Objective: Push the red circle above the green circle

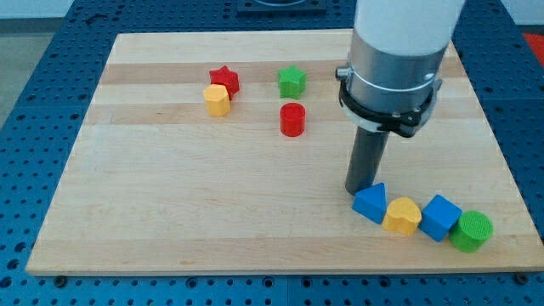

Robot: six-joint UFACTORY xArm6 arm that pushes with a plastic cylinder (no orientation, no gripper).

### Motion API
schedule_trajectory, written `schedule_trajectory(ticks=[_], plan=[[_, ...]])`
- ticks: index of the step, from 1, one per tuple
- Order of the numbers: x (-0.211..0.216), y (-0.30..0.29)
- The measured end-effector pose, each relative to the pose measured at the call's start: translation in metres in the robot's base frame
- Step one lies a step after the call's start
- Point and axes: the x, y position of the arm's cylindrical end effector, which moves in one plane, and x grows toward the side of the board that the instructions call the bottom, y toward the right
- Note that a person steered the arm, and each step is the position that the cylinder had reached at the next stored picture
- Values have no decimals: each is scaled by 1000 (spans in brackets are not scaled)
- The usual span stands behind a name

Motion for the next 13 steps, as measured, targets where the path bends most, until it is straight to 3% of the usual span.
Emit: schedule_trajectory(ticks=[2,3,4,5,6,7,8,9,11,13], plan=[[13,12],[9,-12],[7,-82],[-22,-146],[-80,-159],[-122,-145],[-125,-135],[-125,-132],[-123,-62],[-91,-4]])
